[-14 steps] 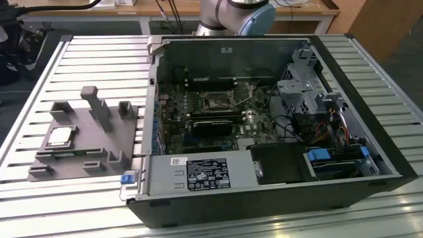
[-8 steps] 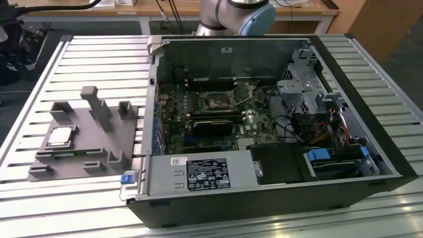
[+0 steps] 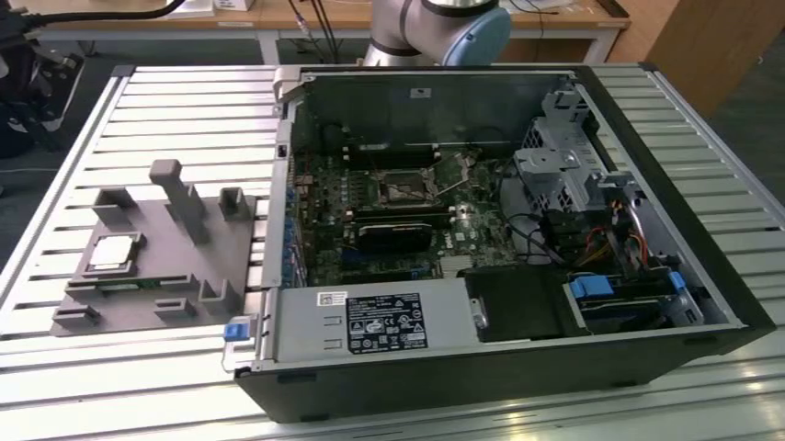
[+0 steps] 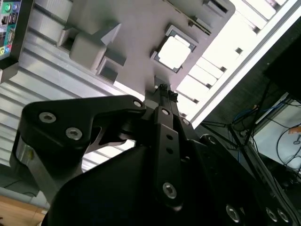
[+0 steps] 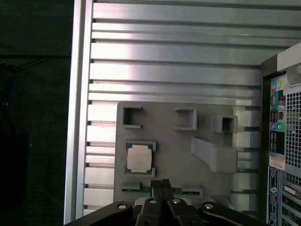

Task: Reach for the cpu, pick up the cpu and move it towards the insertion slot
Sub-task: 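Reach for the cpu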

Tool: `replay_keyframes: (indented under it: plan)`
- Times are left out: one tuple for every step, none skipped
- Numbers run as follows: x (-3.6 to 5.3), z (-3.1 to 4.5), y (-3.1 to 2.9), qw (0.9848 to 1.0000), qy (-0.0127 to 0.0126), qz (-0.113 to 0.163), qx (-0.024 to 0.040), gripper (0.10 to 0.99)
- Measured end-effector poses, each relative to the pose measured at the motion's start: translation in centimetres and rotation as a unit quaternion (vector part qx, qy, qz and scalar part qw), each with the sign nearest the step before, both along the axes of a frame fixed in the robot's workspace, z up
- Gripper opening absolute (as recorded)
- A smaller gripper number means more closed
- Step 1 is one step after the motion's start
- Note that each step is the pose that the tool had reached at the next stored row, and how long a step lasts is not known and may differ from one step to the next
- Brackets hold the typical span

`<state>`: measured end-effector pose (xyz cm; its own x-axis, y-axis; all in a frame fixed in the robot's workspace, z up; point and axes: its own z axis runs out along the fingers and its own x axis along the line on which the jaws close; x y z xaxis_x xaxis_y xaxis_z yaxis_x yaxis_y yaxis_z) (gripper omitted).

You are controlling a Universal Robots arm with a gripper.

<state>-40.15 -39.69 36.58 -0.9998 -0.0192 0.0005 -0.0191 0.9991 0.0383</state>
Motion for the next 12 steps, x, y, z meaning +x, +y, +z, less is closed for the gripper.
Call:
replay_keyframes:
  plan:
    - [0.0, -0.02, -0.06, 1.0, 0.0, 0.0, 0.0, 0.106]
    - [-0.01, -0.03, -0.13, 1.0, 0.0, 0.0, 0.0, 0.106]
    - [-0.01, -0.05, -0.22, 1.0, 0.0, 0.0, 0.0, 0.106]
    - [-0.02, -0.08, -0.31, 1.0, 0.0, 0.0, 0.0, 0.106]
    - [-0.04, -0.11, -0.41, 1.0, 0.0, 0.0, 0.0, 0.106]
    - [-0.06, -0.15, -0.46, 1.0, 0.0, 0.0, 0.0, 0.106]
    - [-0.09, -0.19, -0.47, 1.0, -0.0001, 0.0, 0.0, 0.106]
    - [-0.11, -0.22, -0.47, 1.0, 0.0, 0.0, 0.0, 0.106]
    - [-0.18, -0.28, -0.48, 1.0, 0.0, 0.0, 0.0, 0.106]
    - [-0.22, -0.35, -0.48, 1.0, 0.0, 0.0, 0.0, 0.106]
    - [-0.25, -0.44, -0.49, 1.0, 0.0, 0.0, 0.0, 0.106]
    - [-0.32, -0.53, -0.48, 1.0, 0.0, 0.0, 0.0, 0.106]
